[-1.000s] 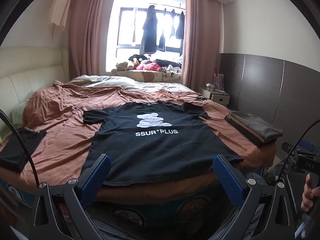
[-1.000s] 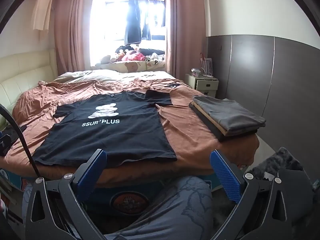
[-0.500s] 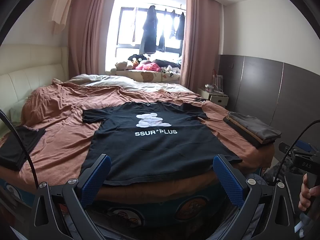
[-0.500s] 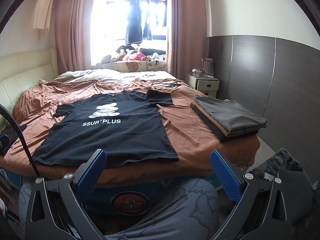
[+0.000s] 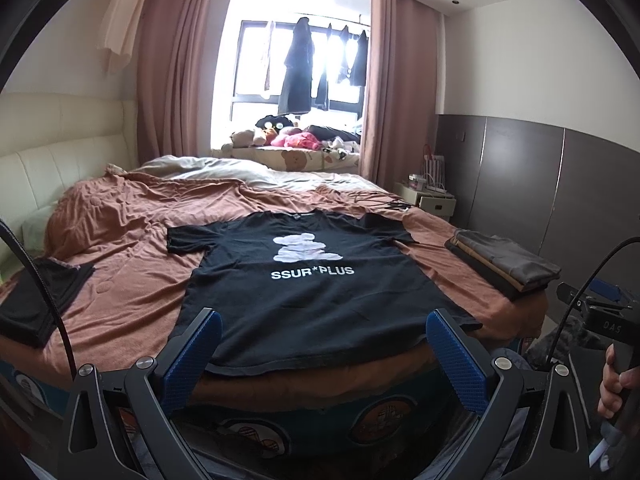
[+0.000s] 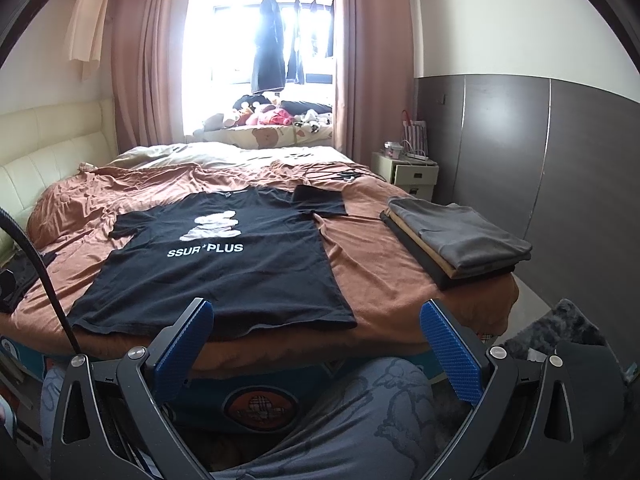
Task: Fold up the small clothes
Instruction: 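Move both tools toward the black SSUR*PLUS t-shirt on the bed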
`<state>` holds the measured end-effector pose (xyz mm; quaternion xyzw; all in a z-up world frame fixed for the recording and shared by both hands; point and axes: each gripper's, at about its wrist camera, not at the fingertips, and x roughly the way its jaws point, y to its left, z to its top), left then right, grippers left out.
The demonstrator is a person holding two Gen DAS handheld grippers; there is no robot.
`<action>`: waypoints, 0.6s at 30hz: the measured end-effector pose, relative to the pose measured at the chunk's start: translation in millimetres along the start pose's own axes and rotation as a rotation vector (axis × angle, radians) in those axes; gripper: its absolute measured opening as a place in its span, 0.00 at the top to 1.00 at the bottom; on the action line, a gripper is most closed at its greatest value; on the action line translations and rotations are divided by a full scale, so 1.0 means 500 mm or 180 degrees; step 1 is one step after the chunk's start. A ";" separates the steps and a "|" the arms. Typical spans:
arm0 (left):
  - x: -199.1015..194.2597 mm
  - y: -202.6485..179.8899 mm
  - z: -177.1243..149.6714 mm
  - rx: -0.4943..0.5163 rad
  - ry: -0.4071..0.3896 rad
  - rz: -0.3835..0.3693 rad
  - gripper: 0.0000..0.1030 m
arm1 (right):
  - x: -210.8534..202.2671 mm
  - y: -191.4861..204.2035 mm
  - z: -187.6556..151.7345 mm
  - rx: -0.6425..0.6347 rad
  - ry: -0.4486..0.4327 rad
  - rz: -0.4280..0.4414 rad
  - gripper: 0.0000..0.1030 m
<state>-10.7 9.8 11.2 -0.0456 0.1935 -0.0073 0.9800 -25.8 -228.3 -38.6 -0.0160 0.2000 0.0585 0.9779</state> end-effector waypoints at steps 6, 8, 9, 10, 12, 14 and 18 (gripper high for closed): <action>-0.010 0.000 0.002 -0.0018 0.0012 -0.0013 0.00 | -0.015 -0.003 0.001 0.0020 -0.0043 0.0022 0.00; -0.012 0.003 0.003 -0.0040 0.0030 -0.0027 0.00 | -0.016 -0.001 0.001 0.0008 -0.0026 0.0027 0.00; -0.012 0.003 0.005 -0.0039 0.0050 -0.0021 0.00 | -0.016 -0.001 0.001 0.0000 -0.0017 0.0029 0.00; -0.013 0.003 0.005 -0.0033 0.0062 -0.0012 0.00 | -0.015 0.000 0.003 -0.0011 -0.0003 0.0026 0.00; -0.020 0.005 0.005 -0.0032 0.0046 -0.0006 0.00 | -0.015 0.000 0.004 -0.0014 0.0017 0.0024 0.00; -0.022 0.010 0.008 -0.0055 0.0042 -0.0008 0.00 | -0.019 -0.001 0.007 -0.0001 0.0012 0.0040 0.00; -0.032 0.014 0.011 -0.0066 0.0032 0.0019 0.00 | -0.028 -0.002 0.013 -0.0002 -0.0027 0.0058 0.00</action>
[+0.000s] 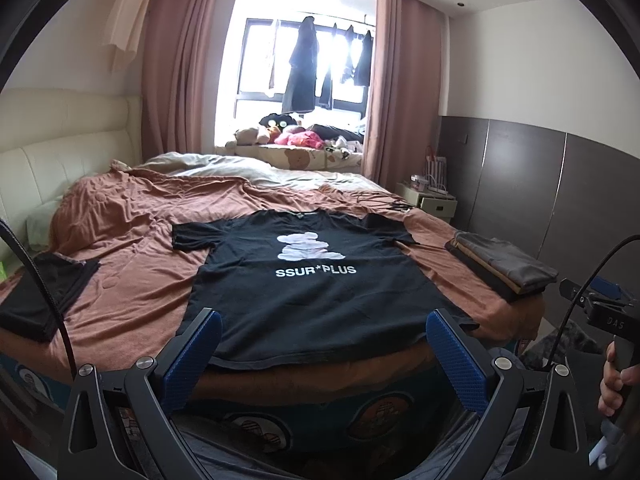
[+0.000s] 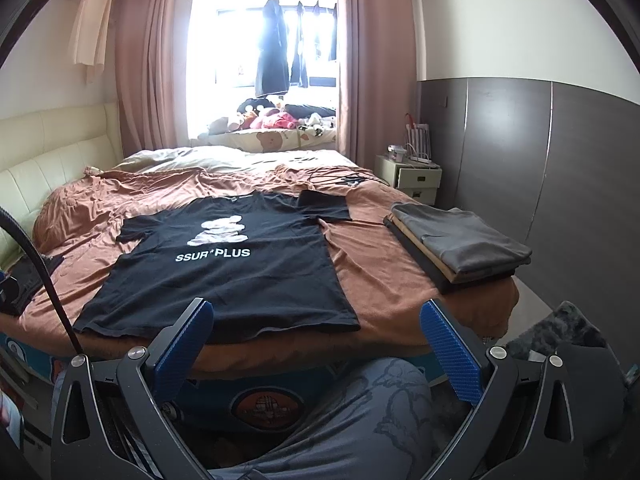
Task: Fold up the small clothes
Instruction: 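Move both tools toward the black SSUR*PLUS t-shirt on the bed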
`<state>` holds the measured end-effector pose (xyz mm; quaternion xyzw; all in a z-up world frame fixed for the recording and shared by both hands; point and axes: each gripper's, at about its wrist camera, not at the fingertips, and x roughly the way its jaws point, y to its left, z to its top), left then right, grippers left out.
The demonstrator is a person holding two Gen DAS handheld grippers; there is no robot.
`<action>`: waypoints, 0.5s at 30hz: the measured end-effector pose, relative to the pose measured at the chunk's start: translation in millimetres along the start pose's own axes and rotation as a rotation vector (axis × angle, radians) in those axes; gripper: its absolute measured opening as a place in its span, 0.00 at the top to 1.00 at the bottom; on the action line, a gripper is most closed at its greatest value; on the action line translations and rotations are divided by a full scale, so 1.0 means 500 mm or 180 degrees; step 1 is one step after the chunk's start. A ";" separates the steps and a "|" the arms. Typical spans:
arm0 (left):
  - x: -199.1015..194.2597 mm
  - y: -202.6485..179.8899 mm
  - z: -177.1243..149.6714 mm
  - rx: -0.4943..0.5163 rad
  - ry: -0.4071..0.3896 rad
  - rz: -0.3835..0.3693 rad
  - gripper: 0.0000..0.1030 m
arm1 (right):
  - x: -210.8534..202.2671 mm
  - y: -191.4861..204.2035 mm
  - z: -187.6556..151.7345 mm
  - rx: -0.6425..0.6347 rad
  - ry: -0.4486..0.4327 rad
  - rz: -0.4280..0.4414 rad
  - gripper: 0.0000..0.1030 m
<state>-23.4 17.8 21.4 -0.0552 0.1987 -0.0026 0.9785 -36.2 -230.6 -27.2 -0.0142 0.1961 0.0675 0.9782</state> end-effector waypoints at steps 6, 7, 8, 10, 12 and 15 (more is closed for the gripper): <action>-0.011 0.012 0.002 -0.0030 -0.0022 0.0038 0.00 | -0.007 -0.003 -0.006 0.0008 -0.0042 0.0010 0.00; -0.013 0.015 0.002 -0.0039 -0.0025 0.0051 0.00 | -0.009 -0.002 -0.007 0.0010 -0.0044 0.0017 0.00; -0.015 0.018 0.001 -0.0044 -0.0032 0.0057 0.00 | -0.010 -0.002 -0.007 0.0007 -0.0048 0.0024 0.00; -0.019 0.021 0.001 -0.0048 -0.0038 0.0062 0.00 | -0.013 -0.003 -0.006 0.0003 -0.0061 0.0032 0.00; -0.022 0.022 0.000 -0.0041 -0.0036 0.0070 0.00 | -0.017 -0.005 -0.007 0.0014 -0.0080 0.0041 0.00; -0.029 0.021 -0.005 -0.0042 -0.0032 0.0064 0.00 | -0.023 -0.008 -0.013 0.0019 -0.0085 0.0052 0.00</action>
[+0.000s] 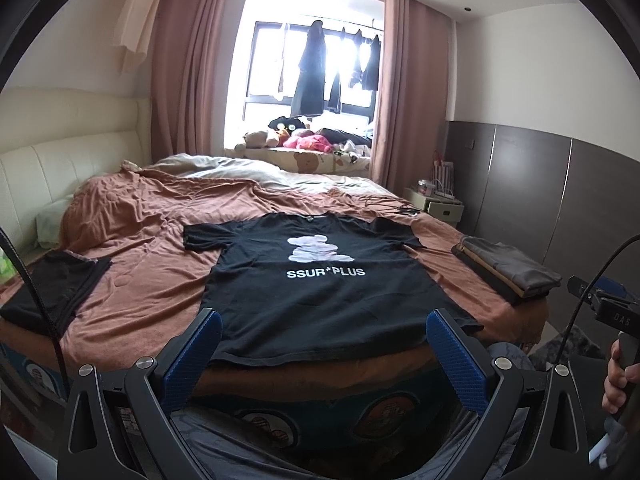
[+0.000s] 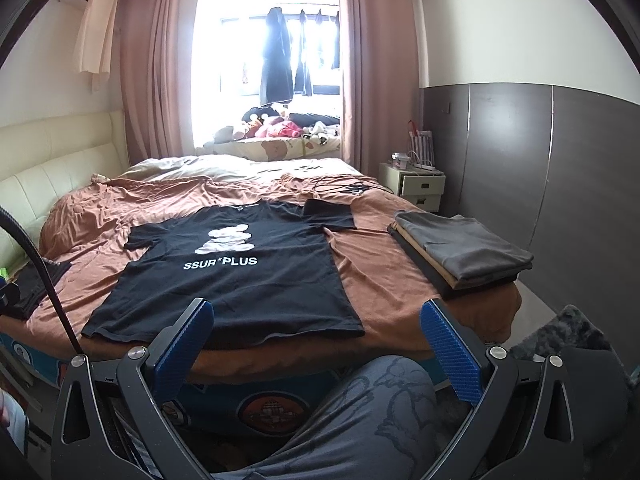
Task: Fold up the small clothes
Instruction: 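Move both tools toward the black SSUR*PLUS t-shirt on the bed, then lower the left tool to the sleeve nearest it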
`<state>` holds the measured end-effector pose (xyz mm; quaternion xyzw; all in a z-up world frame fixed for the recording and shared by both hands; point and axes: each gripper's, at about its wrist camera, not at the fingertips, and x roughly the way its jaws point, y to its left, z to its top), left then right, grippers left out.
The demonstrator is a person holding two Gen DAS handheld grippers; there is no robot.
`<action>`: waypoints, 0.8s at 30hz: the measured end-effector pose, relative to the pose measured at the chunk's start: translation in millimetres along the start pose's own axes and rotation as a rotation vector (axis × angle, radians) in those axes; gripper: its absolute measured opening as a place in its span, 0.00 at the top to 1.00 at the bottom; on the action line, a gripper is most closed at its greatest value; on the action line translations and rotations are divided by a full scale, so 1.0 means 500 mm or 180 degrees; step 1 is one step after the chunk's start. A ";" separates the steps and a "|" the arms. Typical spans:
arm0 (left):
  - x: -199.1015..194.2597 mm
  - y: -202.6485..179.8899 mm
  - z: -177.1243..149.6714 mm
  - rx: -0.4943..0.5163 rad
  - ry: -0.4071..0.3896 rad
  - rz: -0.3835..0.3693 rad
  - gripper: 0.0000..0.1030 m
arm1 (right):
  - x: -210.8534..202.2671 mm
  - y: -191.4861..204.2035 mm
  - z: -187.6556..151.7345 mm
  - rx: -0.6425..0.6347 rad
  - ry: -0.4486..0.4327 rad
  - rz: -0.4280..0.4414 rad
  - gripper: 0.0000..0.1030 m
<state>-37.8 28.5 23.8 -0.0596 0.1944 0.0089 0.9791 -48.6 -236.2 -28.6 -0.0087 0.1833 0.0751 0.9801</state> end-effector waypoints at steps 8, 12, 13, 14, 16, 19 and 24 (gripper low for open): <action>-0.009 0.007 -0.006 0.0025 0.0037 0.0096 0.00 | 0.015 0.000 -0.003 -0.0003 0.0031 0.0058 0.00; -0.009 0.016 -0.001 0.0014 0.0064 0.0150 0.00 | 0.038 -0.005 0.002 0.0063 0.0101 0.0097 0.00; -0.008 0.020 0.003 0.0000 0.0068 0.0160 0.00 | 0.041 -0.002 0.006 0.0068 0.0112 0.0108 0.00; -0.005 0.023 0.008 -0.0006 0.0066 0.0173 0.00 | 0.046 -0.002 0.012 0.0069 0.0124 0.0126 0.00; 0.000 0.030 0.017 0.0002 0.0057 0.0205 0.00 | 0.054 0.001 0.023 0.0045 0.0102 0.0152 0.00; 0.018 0.037 0.029 0.0020 0.0107 0.0239 0.00 | 0.070 0.006 0.038 0.0040 0.0096 0.0168 0.00; 0.038 0.052 0.046 0.0069 0.0133 0.0326 0.00 | 0.102 0.005 0.077 0.0059 0.0097 0.0246 0.00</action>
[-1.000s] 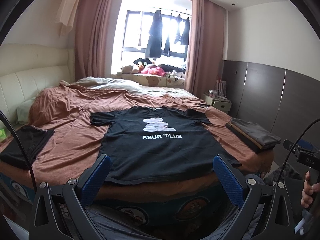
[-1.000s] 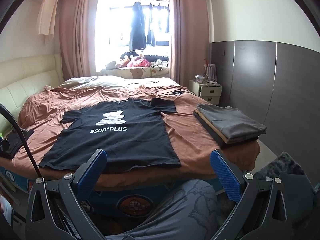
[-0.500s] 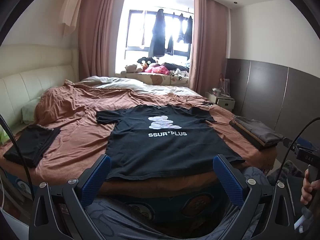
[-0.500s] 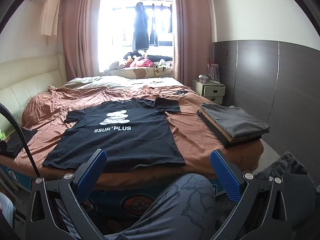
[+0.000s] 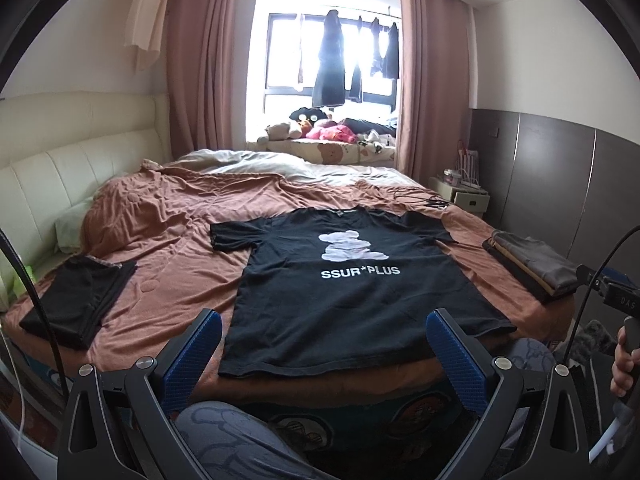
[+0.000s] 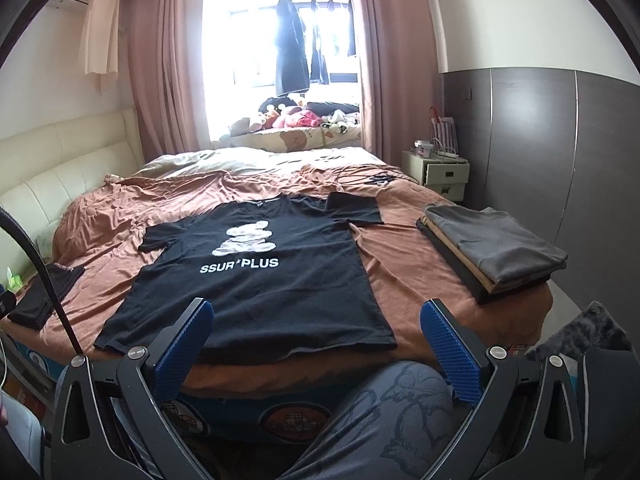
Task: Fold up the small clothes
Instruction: 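Lower the left tool to the sleeve nearest it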
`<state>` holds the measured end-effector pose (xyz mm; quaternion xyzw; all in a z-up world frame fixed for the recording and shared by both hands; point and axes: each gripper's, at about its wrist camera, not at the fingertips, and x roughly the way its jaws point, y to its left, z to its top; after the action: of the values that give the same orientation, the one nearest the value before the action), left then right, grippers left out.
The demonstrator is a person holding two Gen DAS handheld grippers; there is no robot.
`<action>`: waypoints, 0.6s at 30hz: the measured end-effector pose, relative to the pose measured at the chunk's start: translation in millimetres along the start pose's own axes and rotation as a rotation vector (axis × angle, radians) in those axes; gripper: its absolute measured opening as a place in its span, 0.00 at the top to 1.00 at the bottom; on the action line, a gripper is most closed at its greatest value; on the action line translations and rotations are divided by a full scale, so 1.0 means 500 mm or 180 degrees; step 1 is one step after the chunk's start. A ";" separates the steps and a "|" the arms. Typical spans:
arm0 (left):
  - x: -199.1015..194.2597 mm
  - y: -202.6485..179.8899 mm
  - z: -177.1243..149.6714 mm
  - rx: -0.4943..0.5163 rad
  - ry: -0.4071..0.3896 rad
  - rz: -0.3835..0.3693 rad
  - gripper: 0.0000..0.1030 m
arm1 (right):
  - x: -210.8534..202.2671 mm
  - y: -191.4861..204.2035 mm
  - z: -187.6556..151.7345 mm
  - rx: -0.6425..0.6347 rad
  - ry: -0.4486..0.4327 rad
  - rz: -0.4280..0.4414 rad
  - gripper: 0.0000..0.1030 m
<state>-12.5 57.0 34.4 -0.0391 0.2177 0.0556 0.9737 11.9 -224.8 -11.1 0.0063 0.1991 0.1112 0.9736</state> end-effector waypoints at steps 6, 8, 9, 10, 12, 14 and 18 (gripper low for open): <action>0.048 0.031 0.023 -0.0051 0.0075 0.0019 0.00 | 0.046 -0.002 0.034 -0.0058 -0.0005 0.0001 0.00; 0.067 0.044 0.032 -0.0080 0.0091 0.0012 0.00 | 0.063 0.002 0.043 -0.0087 0.0016 -0.0038 0.00; 0.075 0.047 0.036 -0.0088 0.0102 0.0025 0.00 | 0.073 0.003 0.048 -0.0103 0.0021 -0.0065 0.00; 0.084 0.052 0.041 -0.0094 0.0114 0.0048 0.00 | 0.083 0.004 0.052 -0.0117 0.0029 -0.0068 0.00; 0.100 0.064 0.050 -0.0147 0.0157 0.0060 0.00 | 0.108 0.017 0.063 -0.0154 0.0066 -0.0064 0.00; 0.117 0.075 0.058 -0.0199 0.0199 0.0072 0.00 | 0.139 0.021 0.076 -0.0177 0.0116 -0.0057 0.00; 0.159 0.093 0.076 -0.0233 0.0314 0.0177 0.00 | 0.188 0.025 0.100 -0.0178 0.0145 -0.0020 0.00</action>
<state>69.1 114.2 32.0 -0.0713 0.2642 0.0886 0.9577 113.1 -190.4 -0.7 -0.0241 0.2180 0.1138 0.9690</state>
